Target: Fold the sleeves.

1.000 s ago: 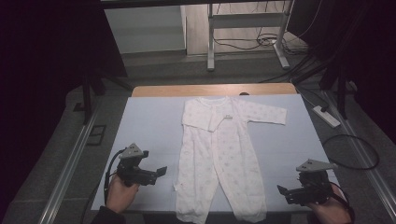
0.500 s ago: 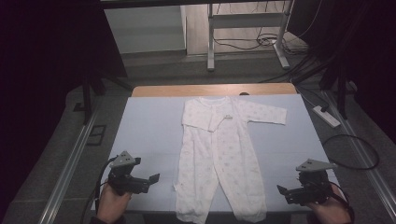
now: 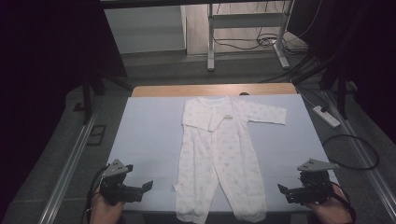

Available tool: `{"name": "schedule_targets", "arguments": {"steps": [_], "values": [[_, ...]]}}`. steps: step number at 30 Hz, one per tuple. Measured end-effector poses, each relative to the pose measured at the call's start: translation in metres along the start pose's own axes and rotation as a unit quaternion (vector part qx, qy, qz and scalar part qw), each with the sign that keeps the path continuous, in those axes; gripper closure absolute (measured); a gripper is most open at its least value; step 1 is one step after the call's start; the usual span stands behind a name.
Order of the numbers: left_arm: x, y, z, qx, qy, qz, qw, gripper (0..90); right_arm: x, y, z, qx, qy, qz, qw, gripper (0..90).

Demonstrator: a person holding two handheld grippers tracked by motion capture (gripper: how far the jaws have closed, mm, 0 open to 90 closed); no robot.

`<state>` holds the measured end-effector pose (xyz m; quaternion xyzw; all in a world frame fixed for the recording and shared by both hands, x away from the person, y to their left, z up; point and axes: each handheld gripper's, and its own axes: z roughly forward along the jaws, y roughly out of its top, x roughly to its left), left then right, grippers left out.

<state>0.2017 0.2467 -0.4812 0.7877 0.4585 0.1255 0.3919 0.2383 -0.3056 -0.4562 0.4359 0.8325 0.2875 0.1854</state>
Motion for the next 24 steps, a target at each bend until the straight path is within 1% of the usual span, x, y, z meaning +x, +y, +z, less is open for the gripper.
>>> {"name": "schedule_targets", "arguments": {"steps": [2,5,8,13,17,24], "values": [[-0.0013,-0.0015,-0.0018,0.000,0.007,0.002,1.0000,0.0,-0.0001,-0.0001,-0.0003,-0.002,-0.001,0.000,1.0000,0.0],[-0.0026,-0.0029,-0.0036,-0.003,0.009,0.003,0.9999,0.0,-0.0001,0.0000,-0.0003,-0.002,0.001,0.000,1.0000,0.0],[-0.0024,-0.0036,-0.0042,-0.006,0.010,0.003,0.9999,0.0,-0.0006,0.0002,-0.0005,-0.004,0.003,0.001,1.0000,0.0],[-0.0007,-0.0040,-0.0039,-0.006,0.009,-0.006,0.9999,0.0,-0.0029,0.0005,-0.0013,-0.006,0.014,0.010,0.9998,0.0],[-0.0008,-0.0039,-0.0038,-0.004,0.013,-0.007,0.9999,0.0,-0.0031,0.0019,-0.0008,-0.009,0.018,0.009,0.9998,0.0],[-0.0017,-0.0044,-0.0051,-0.003,0.011,-0.006,0.9999,0.0,-0.0044,0.0079,-0.0002,-0.018,0.023,0.005,0.9996,0.0]]}}
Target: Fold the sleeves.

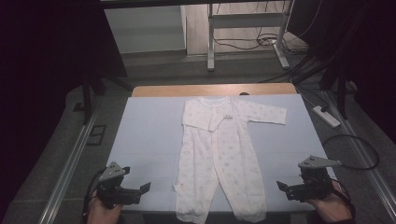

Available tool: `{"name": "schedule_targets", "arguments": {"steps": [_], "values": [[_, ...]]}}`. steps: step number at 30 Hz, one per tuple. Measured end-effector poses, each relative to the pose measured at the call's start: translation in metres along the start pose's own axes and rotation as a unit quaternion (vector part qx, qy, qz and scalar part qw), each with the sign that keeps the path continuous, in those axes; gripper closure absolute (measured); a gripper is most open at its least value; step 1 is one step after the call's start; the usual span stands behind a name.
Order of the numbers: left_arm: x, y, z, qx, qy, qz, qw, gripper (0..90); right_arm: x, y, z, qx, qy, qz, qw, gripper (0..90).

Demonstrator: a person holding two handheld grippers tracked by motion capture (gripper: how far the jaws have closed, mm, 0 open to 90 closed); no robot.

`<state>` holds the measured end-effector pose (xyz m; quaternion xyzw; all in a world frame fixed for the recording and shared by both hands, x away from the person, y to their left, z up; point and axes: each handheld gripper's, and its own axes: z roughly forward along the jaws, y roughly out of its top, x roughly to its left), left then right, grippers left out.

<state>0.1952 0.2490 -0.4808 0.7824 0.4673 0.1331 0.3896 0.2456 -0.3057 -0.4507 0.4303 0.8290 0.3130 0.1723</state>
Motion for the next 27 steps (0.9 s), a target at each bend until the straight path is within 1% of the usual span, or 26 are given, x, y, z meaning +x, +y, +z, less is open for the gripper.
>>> {"name": "schedule_targets", "arguments": {"steps": [4,8,13,14,16,18,22,27], "values": [[-0.001,0.000,-0.001,-0.001,0.001,0.002,1.0000,0.0,-0.004,0.004,0.002,-0.005,0.007,0.001,1.0000,0.0],[-0.002,-0.001,0.000,0.000,0.002,0.005,1.0000,0.2,-0.007,0.010,0.004,-0.008,0.008,0.001,0.9999,0.0],[-0.002,-0.001,-0.001,-0.001,0.004,0.005,1.0000,0.2,-0.012,0.018,0.004,-0.021,0.007,-0.004,0.9997,0.0],[-0.002,-0.001,-0.001,0.001,0.002,0.004,1.0000,0.4,-0.012,0.020,0.004,-0.025,0.011,-0.003,0.9996,0.0],[-0.002,-0.001,-0.001,0.001,0.003,0.003,1.0000,0.4,-0.014,0.024,0.004,-0.036,0.026,-0.001,0.9990,0.0],[-0.001,-0.001,-0.001,0.001,0.002,0.001,1.0000,0.4,-0.016,0.028,0.005,-0.044,0.033,-0.005,0.9985,0.0],[-0.001,-0.001,-0.001,0.002,0.000,0.001,1.0000,0.7,-0.020,0.034,0.009,-0.037,0.030,-0.007,0.9989,0.0],[-0.002,-0.001,0.000,0.004,0.000,0.003,1.0000,0.9,-0.027,0.041,0.016,-0.029,0.032,0.003,0.9991,0.0]]}}
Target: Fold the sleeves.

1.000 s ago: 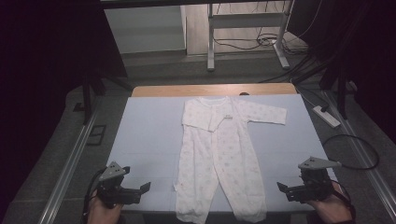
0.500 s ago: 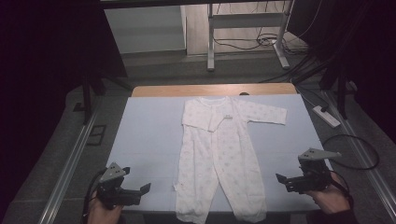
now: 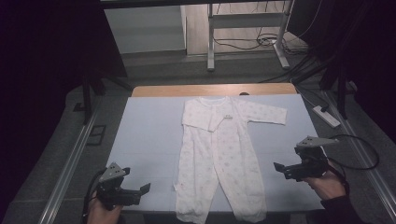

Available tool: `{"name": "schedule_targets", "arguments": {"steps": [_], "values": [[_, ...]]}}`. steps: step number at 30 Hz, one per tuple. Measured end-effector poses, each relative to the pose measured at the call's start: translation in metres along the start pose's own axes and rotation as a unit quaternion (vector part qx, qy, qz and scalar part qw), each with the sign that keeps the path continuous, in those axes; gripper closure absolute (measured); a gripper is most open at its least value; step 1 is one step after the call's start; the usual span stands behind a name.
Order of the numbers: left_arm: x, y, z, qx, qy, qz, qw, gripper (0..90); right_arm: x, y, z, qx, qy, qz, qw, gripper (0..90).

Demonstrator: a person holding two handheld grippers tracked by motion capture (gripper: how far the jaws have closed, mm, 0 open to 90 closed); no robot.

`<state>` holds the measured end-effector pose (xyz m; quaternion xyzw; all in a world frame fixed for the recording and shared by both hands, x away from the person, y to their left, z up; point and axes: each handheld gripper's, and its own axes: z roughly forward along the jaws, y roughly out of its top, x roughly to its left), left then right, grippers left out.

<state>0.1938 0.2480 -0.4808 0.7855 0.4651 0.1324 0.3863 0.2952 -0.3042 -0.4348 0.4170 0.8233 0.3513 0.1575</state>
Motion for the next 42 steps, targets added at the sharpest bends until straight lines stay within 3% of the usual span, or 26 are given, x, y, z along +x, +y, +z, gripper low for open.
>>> {"name": "schedule_targets", "arguments": {"steps": [5,18,27,42], "values": [[0.000,0.000,0.000,0.003,0.001,0.001,1.0000,0.9,-0.004,0.007,0.008,0.000,0.005,0.003,1.0000,0.0],[0.000,0.000,0.001,0.005,0.000,-0.002,1.0000,1.1,-0.015,0.024,0.024,-0.002,-0.014,-0.009,0.9999,0.0],[0.001,0.001,0.001,0.005,-0.001,-0.001,1.0000,1.4,-0.026,0.036,0.037,0.013,-0.003,-0.004,0.9999,0.0],[0.001,0.001,0.001,0.005,-0.004,-0.004,1.0000,1.3,-0.050,0.049,0.059,0.022,-0.036,0.024,0.9988,0.0]]}}
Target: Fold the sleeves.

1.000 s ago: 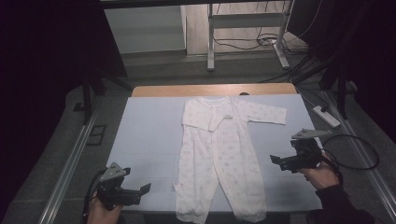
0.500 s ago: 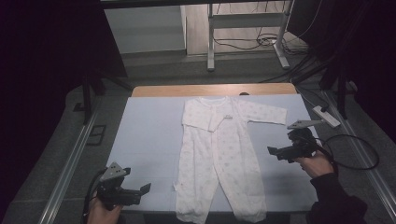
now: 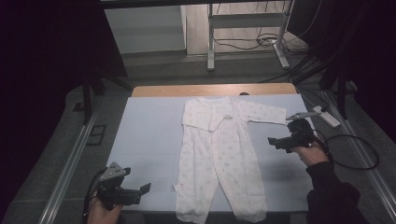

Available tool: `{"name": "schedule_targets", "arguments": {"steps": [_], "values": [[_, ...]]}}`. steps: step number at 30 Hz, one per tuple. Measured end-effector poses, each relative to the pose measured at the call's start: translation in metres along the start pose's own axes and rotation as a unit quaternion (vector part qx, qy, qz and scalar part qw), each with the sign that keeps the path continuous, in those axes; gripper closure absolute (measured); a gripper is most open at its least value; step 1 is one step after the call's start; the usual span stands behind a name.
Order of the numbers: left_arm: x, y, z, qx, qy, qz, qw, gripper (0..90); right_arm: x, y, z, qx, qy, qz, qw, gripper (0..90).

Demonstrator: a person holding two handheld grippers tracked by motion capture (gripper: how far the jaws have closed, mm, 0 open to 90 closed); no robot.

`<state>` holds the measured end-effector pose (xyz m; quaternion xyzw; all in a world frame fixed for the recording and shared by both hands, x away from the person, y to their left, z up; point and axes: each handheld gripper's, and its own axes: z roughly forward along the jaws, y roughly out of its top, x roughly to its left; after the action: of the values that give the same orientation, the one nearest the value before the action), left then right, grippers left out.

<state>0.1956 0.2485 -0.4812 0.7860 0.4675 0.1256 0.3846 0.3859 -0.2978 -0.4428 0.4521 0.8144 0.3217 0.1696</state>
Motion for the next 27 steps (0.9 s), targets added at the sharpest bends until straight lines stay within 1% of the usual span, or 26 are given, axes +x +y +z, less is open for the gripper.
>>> {"name": "schedule_targets", "arguments": {"steps": [4,7,10,12,15,18,21,24,27], "values": [[0.001,0.000,0.000,-0.001,-0.002,-0.003,1.0000,1.4,-0.005,0.003,0.006,0.001,-0.010,0.005,0.9999,0.0],[0.001,0.000,0.000,-0.001,-0.003,-0.004,1.0000,1.4,-0.007,0.006,0.011,0.006,-0.014,-0.001,0.9999,0.0],[0.001,0.000,0.000,-0.001,-0.003,-0.004,1.0000,1.4,-0.009,0.010,0.015,0.003,-0.016,-0.005,0.9999,0.0],[0.002,0.000,0.000,-0.001,-0.004,-0.005,1.0000,1.3,-0.012,0.012,0.017,0.002,-0.023,-0.006,0.9997,0.0],[0.002,0.000,0.000,0.000,-0.005,-0.005,1.0000,1.3,-0.017,0.016,0.022,0.001,-0.029,-0.002,0.9996,0.0],[0.002,0.000,0.000,-0.001,-0.006,-0.006,1.0000,1.3,-0.022,0.017,0.027,-0.001,-0.028,0.007,0.9996,0.0],[0.003,0.000,0.000,-0.001,-0.007,-0.007,0.9999,1.3,-0.027,0.019,0.033,0.007,-0.030,0.005,0.9995,0.0],[0.003,0.000,0.000,-0.001,-0.008,-0.007,0.9999,1.3,-0.030,0.022,0.038,0.011,-0.033,0.011,0.9993,0.0],[0.003,0.000,0.000,-0.001,-0.008,-0.008,0.9999,1.3,-0.034,0.024,0.044,0.017,-0.028,0.015,0.9993,0.0]]}}
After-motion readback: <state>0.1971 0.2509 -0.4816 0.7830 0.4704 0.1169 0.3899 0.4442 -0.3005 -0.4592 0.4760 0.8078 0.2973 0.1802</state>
